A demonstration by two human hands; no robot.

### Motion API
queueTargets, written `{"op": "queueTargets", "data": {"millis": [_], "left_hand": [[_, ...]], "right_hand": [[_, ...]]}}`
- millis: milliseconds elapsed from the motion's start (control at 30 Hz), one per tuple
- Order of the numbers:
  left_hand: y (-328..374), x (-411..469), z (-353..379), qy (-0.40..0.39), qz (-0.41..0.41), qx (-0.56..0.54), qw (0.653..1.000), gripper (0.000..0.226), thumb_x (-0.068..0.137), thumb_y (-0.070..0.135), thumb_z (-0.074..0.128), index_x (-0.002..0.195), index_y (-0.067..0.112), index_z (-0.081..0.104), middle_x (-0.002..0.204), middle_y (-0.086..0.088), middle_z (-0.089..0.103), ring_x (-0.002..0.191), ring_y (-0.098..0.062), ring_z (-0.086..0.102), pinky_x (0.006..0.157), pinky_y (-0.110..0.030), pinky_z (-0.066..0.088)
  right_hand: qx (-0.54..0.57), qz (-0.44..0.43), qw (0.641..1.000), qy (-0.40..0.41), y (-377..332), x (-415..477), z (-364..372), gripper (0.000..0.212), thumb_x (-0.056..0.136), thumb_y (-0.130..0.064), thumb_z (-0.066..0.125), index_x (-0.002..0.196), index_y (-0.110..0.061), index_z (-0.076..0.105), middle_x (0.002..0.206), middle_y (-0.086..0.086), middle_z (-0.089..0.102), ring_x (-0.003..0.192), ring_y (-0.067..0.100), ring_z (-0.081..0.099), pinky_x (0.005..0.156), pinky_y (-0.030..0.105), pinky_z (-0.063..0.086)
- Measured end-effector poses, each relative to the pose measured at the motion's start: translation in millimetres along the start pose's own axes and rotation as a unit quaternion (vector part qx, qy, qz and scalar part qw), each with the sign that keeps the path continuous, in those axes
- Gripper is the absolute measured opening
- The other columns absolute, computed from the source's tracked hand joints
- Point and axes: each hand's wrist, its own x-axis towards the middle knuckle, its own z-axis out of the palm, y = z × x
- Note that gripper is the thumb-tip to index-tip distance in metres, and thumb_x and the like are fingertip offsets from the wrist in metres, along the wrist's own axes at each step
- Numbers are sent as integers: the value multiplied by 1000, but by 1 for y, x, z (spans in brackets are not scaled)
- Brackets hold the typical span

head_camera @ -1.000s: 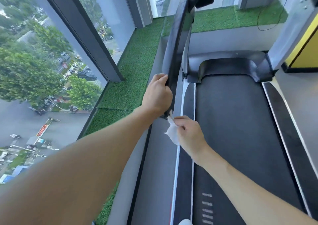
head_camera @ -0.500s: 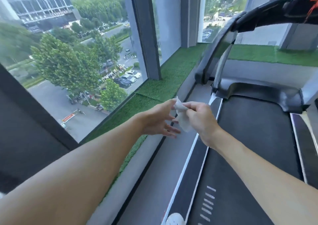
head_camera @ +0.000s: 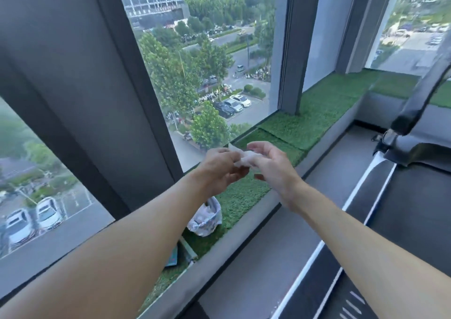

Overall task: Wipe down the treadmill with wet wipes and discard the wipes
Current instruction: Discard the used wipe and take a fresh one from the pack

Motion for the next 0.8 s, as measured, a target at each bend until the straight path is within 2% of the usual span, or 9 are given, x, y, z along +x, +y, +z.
{"op": "queueTargets", "data": {"millis": [67, 200, 300, 433, 533, 667, 800], "left_hand": [[-1, 15, -34, 40, 21, -6, 999, 8, 91, -10, 57, 94, -2, 59, 81, -14, 62, 59, -16, 63, 58, -25, 59], [-5, 59, -99, 49, 62, 42, 996, 17, 86, -12, 63, 83, 3, 57, 78, -11, 59, 65, -19, 62, 58, -27, 56], [-8, 102, -140, 26, 70, 78, 994, 21, 82, -14, 68, 87, 4, 57, 80, -14, 62, 66, -20, 63, 59, -25, 53], [-20, 164, -171, -6, 19, 78, 997, 29, 86, -6, 67, 111, 4, 56, 103, -17, 66, 78, -22, 67, 70, -33, 58], [-42, 214, -182, 36, -23, 145, 989, 20, 93, 1, 55, 111, 11, 57, 107, -12, 63, 82, -19, 66, 76, -37, 59], [-81, 287, -190, 88, -66, 166, 980, 21, 96, 2, 46, 107, 9, 63, 98, -10, 65, 75, -16, 61, 64, -30, 54], [-129, 356, -191, 110, -102, 163, 975, 25, 97, 1, 41, 106, 8, 62, 89, -7, 64, 72, -16, 60, 63, -29, 51]], "right_hand": [[17, 34, 999, -19, 6, 24, 27, 22, 98, -21, 60, 119, -20, 56, 113, 8, 65, 99, 21, 65, 86, 42, 57], [35, 86, 995, -42, 28, 86, 81, 16, 97, -22, 63, 111, -15, 58, 102, 12, 66, 85, 21, 65, 77, 37, 55], [22, 106, 994, -22, 50, 136, 120, 22, 92, -21, 71, 108, -12, 60, 106, 17, 69, 85, 23, 66, 74, 35, 53], [30, 141, 987, 72, 93, 194, 142, 21, 86, -14, 77, 100, -9, 62, 102, 16, 68, 86, 26, 65, 71, 38, 52], [19, 181, 973, 143, 141, 235, 141, 13, 87, -3, 70, 94, -10, 61, 96, 13, 65, 77, 22, 58, 64, 35, 47], [-4, 231, 955, 188, 212, 290, 132, 15, 85, 2, 62, 87, -12, 58, 93, 13, 62, 71, 22, 57, 62, 34, 48], [-45, 281, 940, 187, 291, 338, 120, 20, 85, 0, 59, 101, -11, 54, 92, 7, 57, 68, 22, 55, 64, 36, 50]]}}
